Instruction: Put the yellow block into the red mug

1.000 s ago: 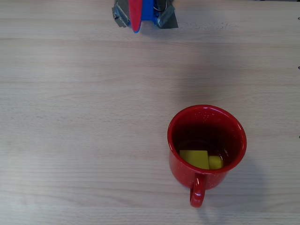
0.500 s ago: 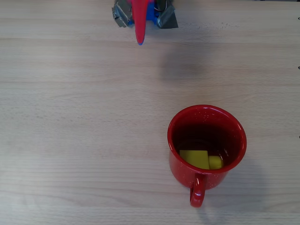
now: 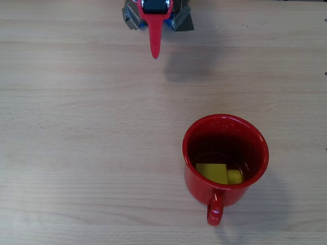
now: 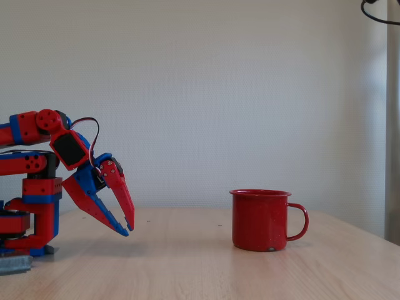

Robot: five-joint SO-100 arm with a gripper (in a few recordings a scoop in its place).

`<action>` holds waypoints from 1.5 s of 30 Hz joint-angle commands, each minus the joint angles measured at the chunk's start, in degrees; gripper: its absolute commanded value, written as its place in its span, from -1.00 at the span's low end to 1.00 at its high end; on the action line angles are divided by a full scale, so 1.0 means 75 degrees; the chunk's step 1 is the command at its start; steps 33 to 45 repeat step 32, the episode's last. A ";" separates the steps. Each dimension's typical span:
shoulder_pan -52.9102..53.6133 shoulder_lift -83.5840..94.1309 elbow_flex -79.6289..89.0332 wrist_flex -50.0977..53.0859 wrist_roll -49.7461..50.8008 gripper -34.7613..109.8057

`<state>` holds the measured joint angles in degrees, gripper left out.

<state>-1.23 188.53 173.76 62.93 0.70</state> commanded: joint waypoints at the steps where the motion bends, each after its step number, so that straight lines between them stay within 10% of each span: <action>1: -0.0129 0.0105 -0.0234 0.0094 0.0047 -0.52; 45: -0.0094 0.0105 -0.0234 0.0094 0.0070 -0.52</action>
